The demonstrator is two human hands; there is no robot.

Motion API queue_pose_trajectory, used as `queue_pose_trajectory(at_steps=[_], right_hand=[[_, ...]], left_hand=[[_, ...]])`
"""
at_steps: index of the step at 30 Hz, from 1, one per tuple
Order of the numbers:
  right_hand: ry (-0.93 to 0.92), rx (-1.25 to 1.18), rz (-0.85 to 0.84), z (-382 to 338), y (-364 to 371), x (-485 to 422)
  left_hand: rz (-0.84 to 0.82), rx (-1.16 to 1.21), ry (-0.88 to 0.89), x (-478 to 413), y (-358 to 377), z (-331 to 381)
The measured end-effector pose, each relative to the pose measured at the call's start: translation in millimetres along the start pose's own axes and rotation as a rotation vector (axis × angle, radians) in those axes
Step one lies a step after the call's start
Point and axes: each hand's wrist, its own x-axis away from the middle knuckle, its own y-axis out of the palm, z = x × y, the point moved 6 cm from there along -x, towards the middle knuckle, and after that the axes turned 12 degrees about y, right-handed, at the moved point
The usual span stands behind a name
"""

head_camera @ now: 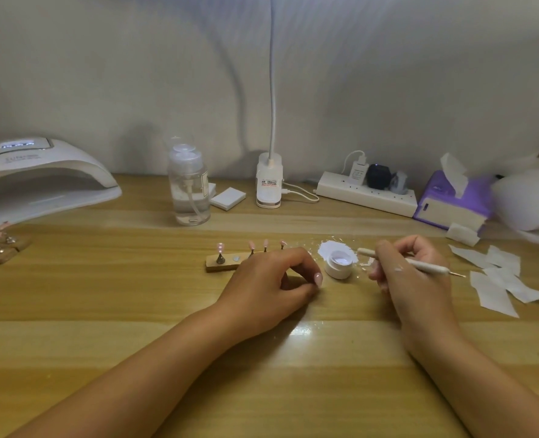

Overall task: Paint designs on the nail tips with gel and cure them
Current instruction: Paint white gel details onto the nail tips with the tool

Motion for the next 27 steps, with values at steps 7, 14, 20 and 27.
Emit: queue_pose_trajectory(at_steps=[7, 14, 20, 27], right_hand=[[-0.072, -0.085, -0.102, -11.4, 12.8, 17.3], [0.096, -0.124, -0.184, 5.3, 33.3, 28.6], [0.074, -0.028, -0.165, 7.2, 32.1, 27.6], [0.079, -0.022, -0.150, 8.6, 31.1, 25.5]], left_hand=[[0.005, 0.008, -0.001, 0.0, -1.3, 0.3], [0.015, -0.046, 0.006, -1.0, -1.7, 1.2], [0.026, -0.008, 0.011, -1.0, -0.1, 1.1], [0.035, -0.044, 0.028, -0.4, -2.4, 2.5]])
